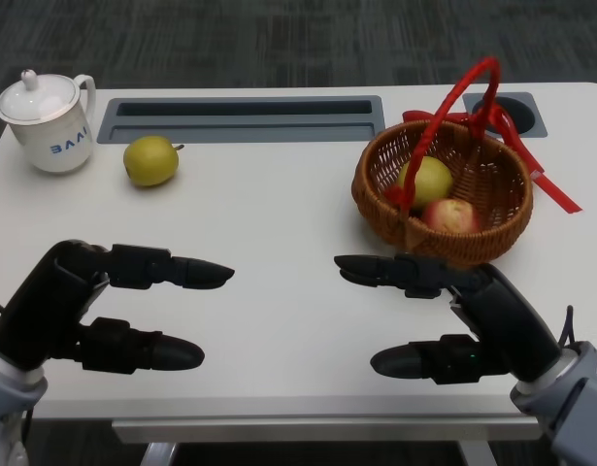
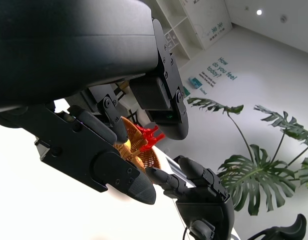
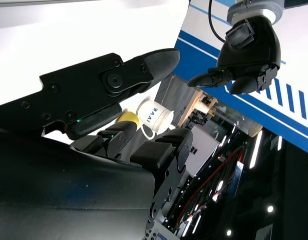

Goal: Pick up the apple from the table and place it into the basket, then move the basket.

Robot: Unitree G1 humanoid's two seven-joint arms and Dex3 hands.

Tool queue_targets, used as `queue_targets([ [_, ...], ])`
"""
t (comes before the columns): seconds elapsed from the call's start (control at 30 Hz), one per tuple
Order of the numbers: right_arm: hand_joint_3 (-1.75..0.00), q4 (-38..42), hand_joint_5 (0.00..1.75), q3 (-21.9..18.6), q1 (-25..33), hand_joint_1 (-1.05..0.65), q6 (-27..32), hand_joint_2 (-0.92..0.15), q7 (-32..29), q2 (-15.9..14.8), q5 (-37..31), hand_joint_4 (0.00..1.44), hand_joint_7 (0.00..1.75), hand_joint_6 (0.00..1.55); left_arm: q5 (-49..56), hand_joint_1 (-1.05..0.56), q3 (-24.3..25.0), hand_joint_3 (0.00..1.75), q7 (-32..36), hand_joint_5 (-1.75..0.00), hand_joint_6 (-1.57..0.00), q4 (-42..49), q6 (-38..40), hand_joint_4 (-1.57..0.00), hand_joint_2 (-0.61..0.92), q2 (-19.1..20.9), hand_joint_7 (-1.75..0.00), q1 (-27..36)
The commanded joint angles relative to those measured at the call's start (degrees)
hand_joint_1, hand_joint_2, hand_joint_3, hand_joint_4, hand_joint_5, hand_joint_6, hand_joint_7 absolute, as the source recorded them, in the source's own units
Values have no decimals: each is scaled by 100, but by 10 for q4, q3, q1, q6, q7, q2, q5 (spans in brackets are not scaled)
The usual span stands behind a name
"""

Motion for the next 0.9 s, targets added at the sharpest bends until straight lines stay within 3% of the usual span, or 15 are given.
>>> queue_targets([
  [0.03, 0, -7, 1, -8, -2, -45, 5, -82, -7, -1, 3, 75, 1, 69, -3, -46, 6, 0, 3, -1, -96, -3, -6, -106, 71, 9, -1, 7],
  [0.9, 0, -10, 1, -16, 0, -42, 1, -81, -6, -3, 14, 79, 1, 73, -3, -43, 7, 0, 1, 0, -98, 7, -15, -108, 71, 11, 0, -4],
])
